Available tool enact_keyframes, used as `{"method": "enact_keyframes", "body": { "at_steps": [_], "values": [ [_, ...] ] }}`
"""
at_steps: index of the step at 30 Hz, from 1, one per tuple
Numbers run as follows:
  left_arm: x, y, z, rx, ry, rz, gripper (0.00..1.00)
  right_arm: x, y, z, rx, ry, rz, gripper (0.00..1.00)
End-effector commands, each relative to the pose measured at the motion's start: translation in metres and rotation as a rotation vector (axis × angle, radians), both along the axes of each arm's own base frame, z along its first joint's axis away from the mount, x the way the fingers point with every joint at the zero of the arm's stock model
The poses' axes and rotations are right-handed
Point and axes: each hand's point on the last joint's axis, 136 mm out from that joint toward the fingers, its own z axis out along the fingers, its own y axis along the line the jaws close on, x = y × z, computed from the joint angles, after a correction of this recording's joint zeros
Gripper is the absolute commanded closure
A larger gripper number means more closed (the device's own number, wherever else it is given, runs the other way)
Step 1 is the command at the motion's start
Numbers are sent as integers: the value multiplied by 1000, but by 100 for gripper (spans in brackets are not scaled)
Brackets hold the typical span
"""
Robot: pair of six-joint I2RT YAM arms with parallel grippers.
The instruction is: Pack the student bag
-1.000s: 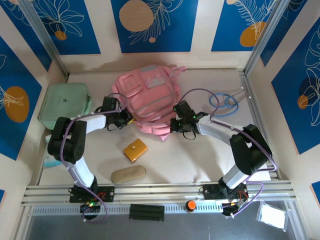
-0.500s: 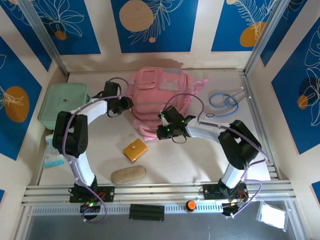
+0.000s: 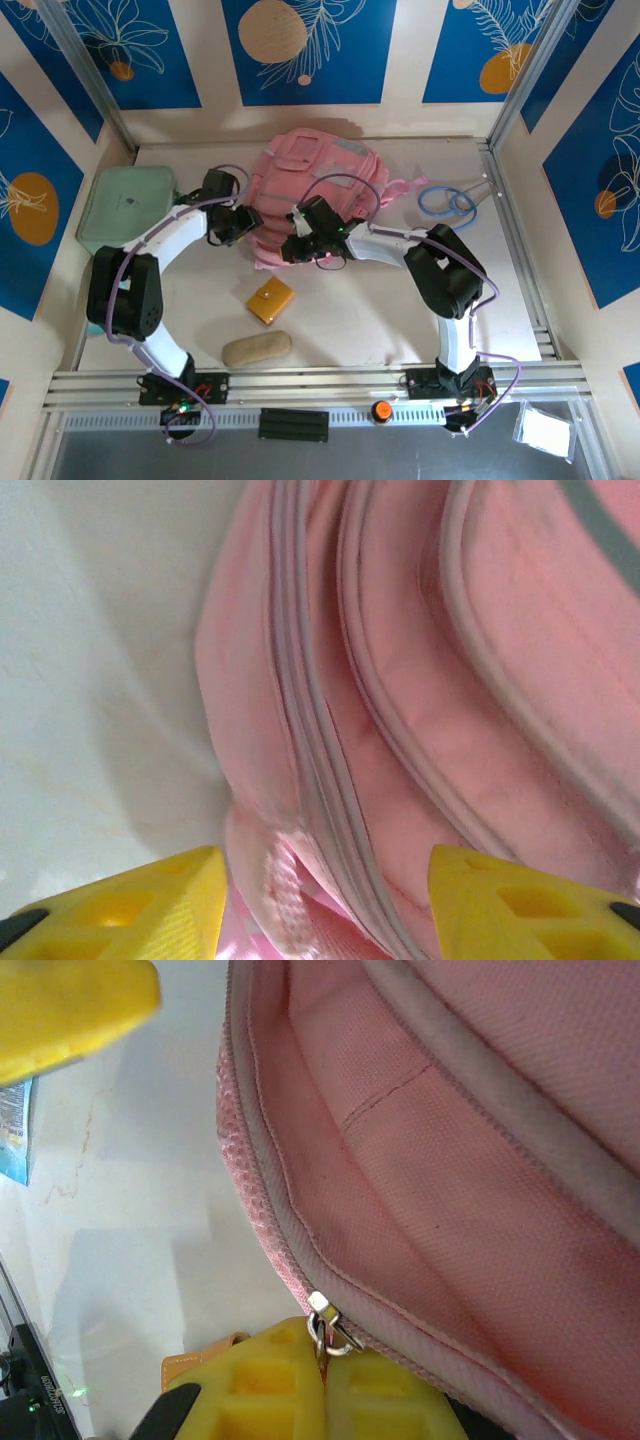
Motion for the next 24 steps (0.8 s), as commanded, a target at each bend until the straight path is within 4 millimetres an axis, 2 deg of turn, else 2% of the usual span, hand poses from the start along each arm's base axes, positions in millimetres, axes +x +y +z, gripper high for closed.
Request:
{"method": "enact_keyframes", "body": {
  "at_steps": [1, 7, 13, 16, 18, 19, 24],
  "values": [
    [-7, -9, -8, 13, 60, 46, 44, -1, 13, 10, 39, -10, 26, 100],
    [0, -12, -16, 78, 63, 61, 47, -3, 11, 8, 25, -11, 18, 100],
    [-2, -4, -31, 180, 89, 62, 56, -5, 10, 5, 4, -17, 16, 100],
    [-1, -3, -37, 195, 102, 59, 66, -5, 6, 2, -19, -23, 9, 100],
    [1, -3, -39, 203, 95, 54, 84, -6, 0, -1, -51, -26, -7, 100],
    [2, -2, -39, 209, 87, 57, 88, -7, -3, -2, -64, -25, -16, 100],
    [6, 4, -32, 232, 47, 64, 98, -17, -32, -6, -143, -23, -58, 100]
  ]
}}
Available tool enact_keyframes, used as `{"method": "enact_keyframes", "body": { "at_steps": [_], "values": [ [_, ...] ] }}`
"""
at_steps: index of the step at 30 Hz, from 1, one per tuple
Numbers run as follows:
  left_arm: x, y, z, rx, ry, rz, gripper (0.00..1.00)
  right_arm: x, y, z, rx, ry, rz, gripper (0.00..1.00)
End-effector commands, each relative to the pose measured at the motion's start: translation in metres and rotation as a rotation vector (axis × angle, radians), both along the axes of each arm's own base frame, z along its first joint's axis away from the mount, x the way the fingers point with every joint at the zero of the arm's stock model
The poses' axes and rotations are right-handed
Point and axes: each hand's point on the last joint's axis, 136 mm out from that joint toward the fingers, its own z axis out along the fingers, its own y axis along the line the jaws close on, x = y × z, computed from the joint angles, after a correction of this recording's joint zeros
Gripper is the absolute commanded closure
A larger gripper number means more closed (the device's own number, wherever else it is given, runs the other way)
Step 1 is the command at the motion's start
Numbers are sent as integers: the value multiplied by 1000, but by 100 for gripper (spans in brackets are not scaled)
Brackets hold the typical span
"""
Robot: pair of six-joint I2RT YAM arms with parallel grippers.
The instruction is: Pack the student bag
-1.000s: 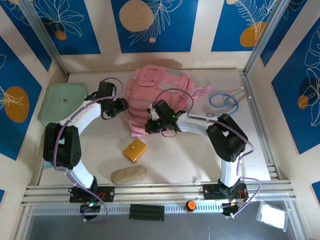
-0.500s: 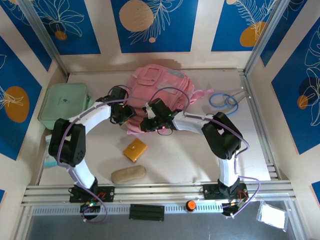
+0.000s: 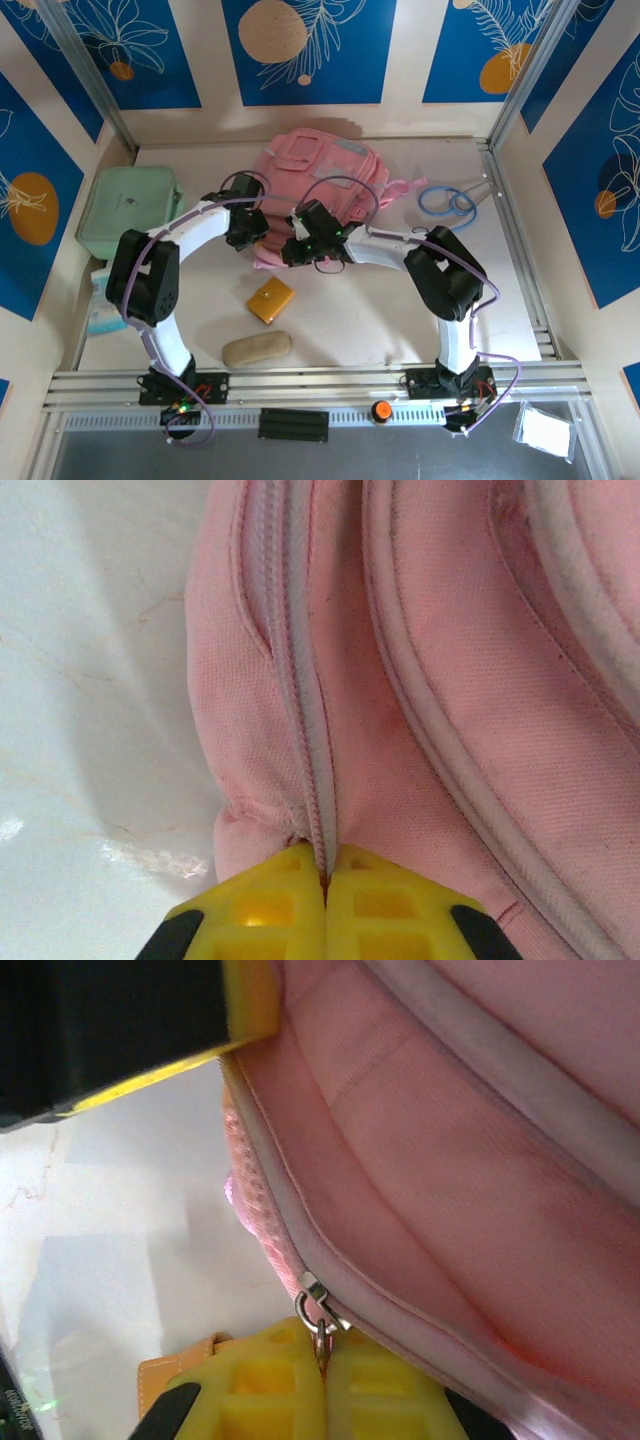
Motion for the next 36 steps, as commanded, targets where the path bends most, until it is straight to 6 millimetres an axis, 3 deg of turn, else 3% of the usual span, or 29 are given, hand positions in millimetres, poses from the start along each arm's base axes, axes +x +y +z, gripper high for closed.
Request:
{"method": "enact_keyframes", "body": {
  "at_steps": [1, 7, 11, 24, 36],
  "values": [
    [5, 14, 2, 73, -27, 18, 99, -16, -32, -2, -105, 1, -35, 100],
    [7, 22, 7, 88, -44, 21, 100, -21, -89, -11, -261, -64, -93, 100],
    [8, 26, 10, 87, -50, 17, 100, -17, -115, -15, -336, -100, -99, 100],
    [6, 38, 9, 127, -28, -66, 100, 27, -163, -7, -417, -269, -137, 100],
    [2, 42, 5, 146, 9, -130, 100, 79, -215, -1, -427, -239, -328, 99]
  ]
}}
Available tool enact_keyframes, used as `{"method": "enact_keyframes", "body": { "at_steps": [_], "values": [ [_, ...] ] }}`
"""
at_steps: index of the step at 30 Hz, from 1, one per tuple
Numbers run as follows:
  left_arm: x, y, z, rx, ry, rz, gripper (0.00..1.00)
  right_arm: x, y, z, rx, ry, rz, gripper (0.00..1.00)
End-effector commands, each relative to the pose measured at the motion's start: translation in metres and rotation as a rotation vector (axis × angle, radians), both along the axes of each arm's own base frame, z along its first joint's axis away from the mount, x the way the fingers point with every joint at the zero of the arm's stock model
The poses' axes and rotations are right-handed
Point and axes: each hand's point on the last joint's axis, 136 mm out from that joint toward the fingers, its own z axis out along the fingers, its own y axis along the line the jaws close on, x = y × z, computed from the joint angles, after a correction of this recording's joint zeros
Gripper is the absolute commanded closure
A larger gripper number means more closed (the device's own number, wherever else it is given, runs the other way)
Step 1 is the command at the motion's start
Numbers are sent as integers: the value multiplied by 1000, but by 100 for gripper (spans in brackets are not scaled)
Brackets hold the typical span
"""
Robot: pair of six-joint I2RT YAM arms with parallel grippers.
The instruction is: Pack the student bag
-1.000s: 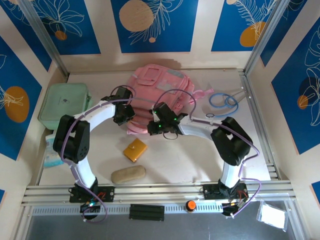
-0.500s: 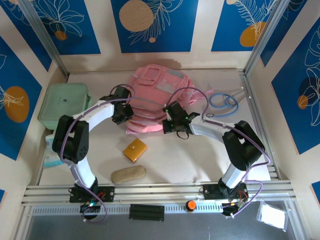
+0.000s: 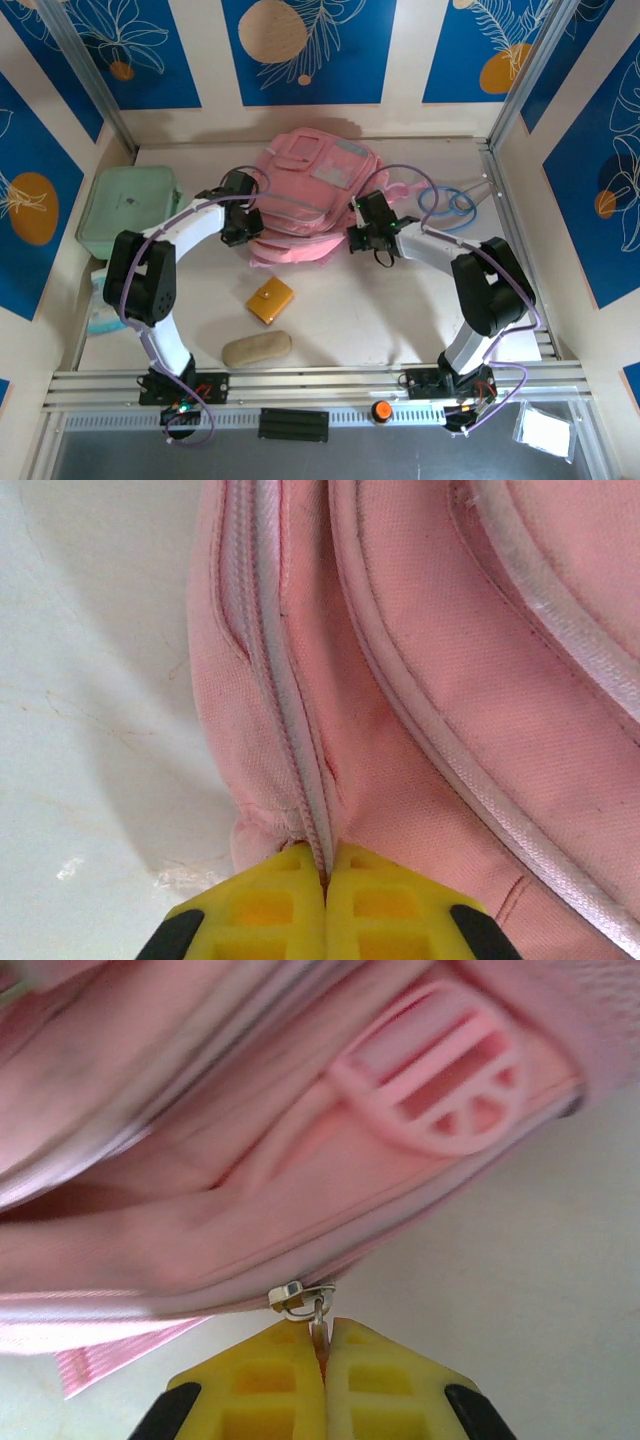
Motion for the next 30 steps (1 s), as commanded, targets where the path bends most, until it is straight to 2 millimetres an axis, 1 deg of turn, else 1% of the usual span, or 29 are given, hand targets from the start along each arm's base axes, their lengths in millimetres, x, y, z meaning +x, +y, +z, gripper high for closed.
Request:
{"method": "enact_keyframes", "body": {
  "at_steps": [1, 3, 7, 11, 14, 16, 18, 21, 23, 24, 26, 28, 29, 30],
  "values": [
    [-4, 28, -2, 91, 36, 6, 100, 17, -29, 3, -31, -3, -100, 98],
    [-4, 28, -2, 93, 38, -3, 100, 21, -35, 4, -26, 14, -123, 96],
    [-5, 28, -1, 99, 41, -19, 100, 32, -53, 0, -38, 66, -201, 94],
    [-8, 28, -2, 97, 50, -30, 100, 40, -73, 4, 29, 98, -292, 85],
    [-10, 23, -3, 69, 57, -41, 100, 44, -77, 11, 107, 119, -323, 77],
    [-13, 18, -3, 41, 57, -50, 100, 44, -73, 18, 152, 121, -310, 73],
    [-15, 13, 0, 14, 49, -62, 93, 41, -69, 28, 194, 111, -304, 68],
    [-22, 2, 8, -15, 29, -100, 84, 33, -63, 45, 271, 89, -299, 57],
    [-26, -1, 16, -16, 16, -132, 72, 26, -61, 57, 326, 81, -301, 51],
    [-28, -2, 19, -10, 9, -148, 69, 23, -60, 61, 344, 80, -304, 49],
    [-29, -3, 30, 19, -26, -189, 55, 15, -58, 69, 388, 73, -298, 45],
    [-26, -4, 42, 45, -79, -238, 42, 8, -56, 75, 428, 73, -302, 42],
    [-23, -7, 48, 55, -111, -271, 35, 4, -52, 77, 459, 81, -291, 42],
    [-20, -12, 55, 55, -142, -310, 30, 1, -49, 80, 485, 89, -286, 41]
  ]
}}
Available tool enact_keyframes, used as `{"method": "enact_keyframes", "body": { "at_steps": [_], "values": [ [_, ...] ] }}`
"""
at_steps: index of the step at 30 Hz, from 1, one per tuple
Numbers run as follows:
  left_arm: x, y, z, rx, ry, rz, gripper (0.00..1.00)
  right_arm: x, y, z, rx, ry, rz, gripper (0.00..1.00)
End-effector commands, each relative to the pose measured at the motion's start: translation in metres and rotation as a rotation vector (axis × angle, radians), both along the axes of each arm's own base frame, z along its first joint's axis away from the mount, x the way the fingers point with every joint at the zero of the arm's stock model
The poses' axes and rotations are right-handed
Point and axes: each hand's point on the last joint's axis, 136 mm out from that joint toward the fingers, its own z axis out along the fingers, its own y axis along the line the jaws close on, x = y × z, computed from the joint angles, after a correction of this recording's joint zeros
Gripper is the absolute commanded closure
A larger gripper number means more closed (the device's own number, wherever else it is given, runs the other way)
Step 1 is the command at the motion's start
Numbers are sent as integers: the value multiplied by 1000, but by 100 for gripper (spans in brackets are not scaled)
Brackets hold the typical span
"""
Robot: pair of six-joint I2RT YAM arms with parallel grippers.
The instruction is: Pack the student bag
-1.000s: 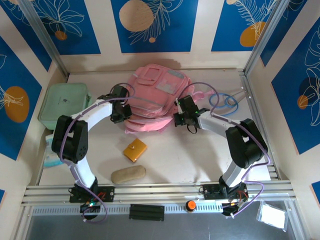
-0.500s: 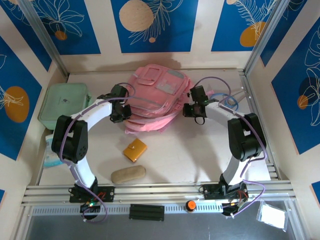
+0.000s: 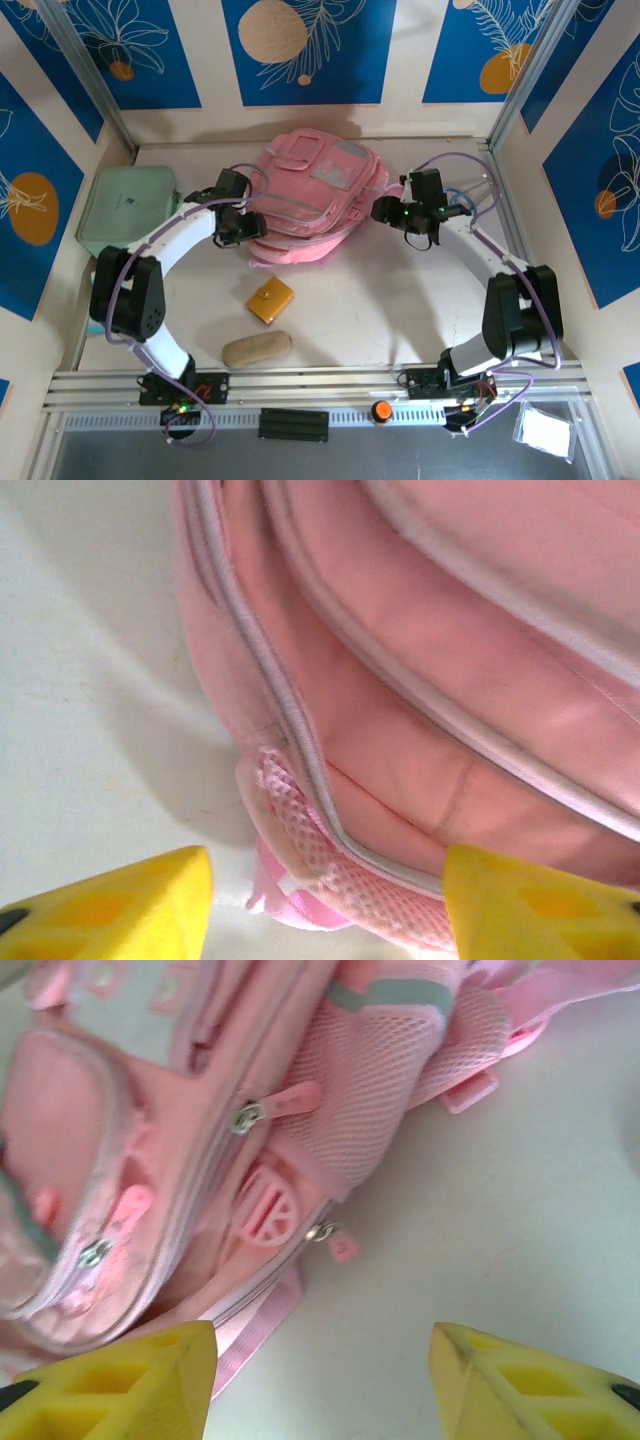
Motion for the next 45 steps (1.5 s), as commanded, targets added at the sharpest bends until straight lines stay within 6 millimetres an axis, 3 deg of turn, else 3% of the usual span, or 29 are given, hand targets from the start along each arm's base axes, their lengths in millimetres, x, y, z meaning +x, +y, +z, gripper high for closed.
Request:
{"method": "enact_keyframes", "body": {
  "at_steps": [1, 5, 10, 12, 18, 22, 26, 33, 36, 42, 45],
  "values": [
    [3, -15, 27, 29, -105, -163, 25, -15, 16, 4, 139, 41, 23, 40],
    [15, -53, 47, 99, -241, -424, 19, -28, 38, 3, 255, 89, 44, 40],
    [31, -99, 54, 191, -401, -722, 17, -35, 63, -8, 321, 156, 57, 39],
    [39, -105, 54, 231, -435, -804, 17, -34, 70, -11, 339, 181, 61, 39],
    [46, -109, 34, 357, -428, -1102, 18, -35, 95, -15, 408, 245, 87, 39],
    [47, -103, 14, 394, -353, -1217, 22, -36, 96, -25, 422, 286, 29, 39],
    [56, -101, 7, 393, -343, -1252, 26, -38, 92, -33, 421, 309, -9, 39],
    [41, -101, 11, 295, -312, -1326, 28, -38, 86, -33, 390, 324, -39, 40],
    [54, -95, 2, 368, -312, -1307, 28, -36, 84, -30, 376, 323, -45, 40],
    [63, -102, -4, 378, -344, -1311, 30, -33, 80, -22, 375, 324, -49, 40],
    [71, -106, -1, 395, -374, -1305, 37, -35, 73, -15, 376, 304, -56, 40]
  ]
}}
